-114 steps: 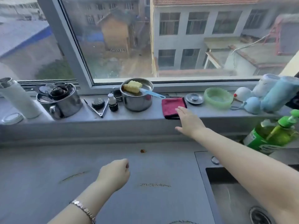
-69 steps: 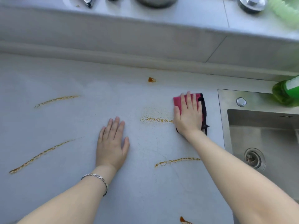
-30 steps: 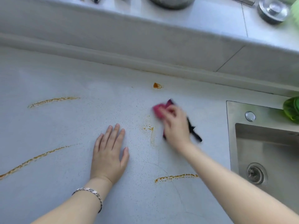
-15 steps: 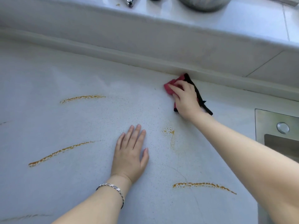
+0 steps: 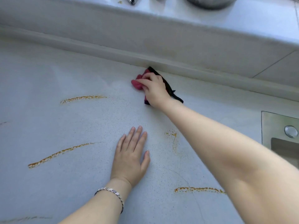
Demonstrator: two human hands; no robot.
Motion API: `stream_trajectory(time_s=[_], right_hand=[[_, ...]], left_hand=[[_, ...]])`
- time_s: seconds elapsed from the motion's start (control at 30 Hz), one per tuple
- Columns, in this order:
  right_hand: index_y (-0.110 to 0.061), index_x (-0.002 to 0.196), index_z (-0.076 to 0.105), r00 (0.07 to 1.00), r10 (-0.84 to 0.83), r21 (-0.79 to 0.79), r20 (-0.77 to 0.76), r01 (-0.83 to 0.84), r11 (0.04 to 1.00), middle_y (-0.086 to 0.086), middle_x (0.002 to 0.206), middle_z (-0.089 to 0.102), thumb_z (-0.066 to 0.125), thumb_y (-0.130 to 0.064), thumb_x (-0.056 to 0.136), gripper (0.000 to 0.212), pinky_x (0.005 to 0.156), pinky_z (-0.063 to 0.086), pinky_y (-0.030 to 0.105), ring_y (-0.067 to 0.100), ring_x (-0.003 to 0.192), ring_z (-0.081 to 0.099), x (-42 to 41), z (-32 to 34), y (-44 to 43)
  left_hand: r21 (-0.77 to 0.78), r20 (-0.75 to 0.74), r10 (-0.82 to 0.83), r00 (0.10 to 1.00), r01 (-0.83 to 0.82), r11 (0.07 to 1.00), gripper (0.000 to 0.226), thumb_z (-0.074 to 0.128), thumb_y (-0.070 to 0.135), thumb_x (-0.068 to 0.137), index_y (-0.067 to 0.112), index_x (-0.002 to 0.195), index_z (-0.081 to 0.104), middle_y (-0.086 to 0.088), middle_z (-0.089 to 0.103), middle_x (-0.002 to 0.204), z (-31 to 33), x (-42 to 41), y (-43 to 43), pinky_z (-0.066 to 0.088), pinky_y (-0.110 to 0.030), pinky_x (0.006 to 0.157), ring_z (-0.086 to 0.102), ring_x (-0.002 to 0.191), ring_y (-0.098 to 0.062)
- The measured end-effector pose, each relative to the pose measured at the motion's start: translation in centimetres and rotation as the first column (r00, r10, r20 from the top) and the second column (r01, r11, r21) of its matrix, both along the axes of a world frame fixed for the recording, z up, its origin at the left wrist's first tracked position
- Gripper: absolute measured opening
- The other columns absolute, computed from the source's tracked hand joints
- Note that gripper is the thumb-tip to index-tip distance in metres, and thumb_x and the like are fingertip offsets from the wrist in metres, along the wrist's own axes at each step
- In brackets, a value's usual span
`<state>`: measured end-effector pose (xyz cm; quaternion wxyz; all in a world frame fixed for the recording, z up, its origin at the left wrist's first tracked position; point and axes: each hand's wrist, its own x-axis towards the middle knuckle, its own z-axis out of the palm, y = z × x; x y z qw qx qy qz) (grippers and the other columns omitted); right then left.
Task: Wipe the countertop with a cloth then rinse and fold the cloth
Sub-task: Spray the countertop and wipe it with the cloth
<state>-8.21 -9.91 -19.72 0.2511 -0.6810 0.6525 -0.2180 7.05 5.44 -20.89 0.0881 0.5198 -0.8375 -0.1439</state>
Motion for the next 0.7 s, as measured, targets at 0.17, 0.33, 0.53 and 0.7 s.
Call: stream_trajectory(time_s=[0.17,0.33,0.53,0.7], right_hand=[[-0.009,0.102,0.069,0.996,0.070,-0.060,-0.052,-0.073,0.996,0.019,0.111,0.061,0.047,-0.014,0.086,0.027,0.094,0.031,0.028,0.031,0.106,0.051,-10.9,0.0,4.8],[-0.008,0.105,0.068,0.904,-0.425,-0.030,-0.053,0.424,0.905,0.020,0.112,0.059,0.044,-0.008,0.082,0.033,0.089,0.031,0.030,0.039,0.107,0.048,-9.2,-0.8,4.1],[-0.024,0.107,0.065,0.987,0.163,-0.050,0.010,-0.162,0.986,-0.002,0.112,0.054,0.047,-0.010,0.084,0.032,0.093,0.035,0.026,0.018,0.104,0.046,-4.2,-0.3,17.7],[-0.009,0.104,0.068,0.985,-0.165,-0.072,-0.043,0.161,0.984,0.017,0.111,0.060,0.045,0.002,0.084,0.032,0.090,0.029,0.021,0.029,0.107,0.049,-10.7,0.1,9.4]], left_hand=[[-0.004,0.001,-0.003,1.000,0.003,1.000,0.052,0.039,0.032,0.081,0.013,0.130,0.042,-0.007,0.048,0.138,0.2,-0.1,0.1,0.012,-0.031,0.111,0.031,0.131,-0.018],[-0.011,-0.001,-0.006,1.000,0.006,1.000,0.051,0.040,0.032,0.081,0.013,0.128,0.043,-0.008,0.050,0.137,0.0,-0.1,-0.1,0.013,-0.032,0.110,0.032,0.130,-0.019],[-0.019,-0.005,-0.006,1.000,0.006,1.000,0.052,0.040,0.031,0.081,0.012,0.129,0.043,-0.009,0.049,0.137,0.0,0.0,0.0,0.014,-0.033,0.110,0.032,0.130,-0.019],[-0.025,-0.006,-0.005,1.000,0.005,1.000,0.052,0.039,0.031,0.081,0.012,0.130,0.041,-0.008,0.048,0.138,-0.2,-0.1,-0.1,0.011,-0.031,0.111,0.025,0.134,-0.018]])
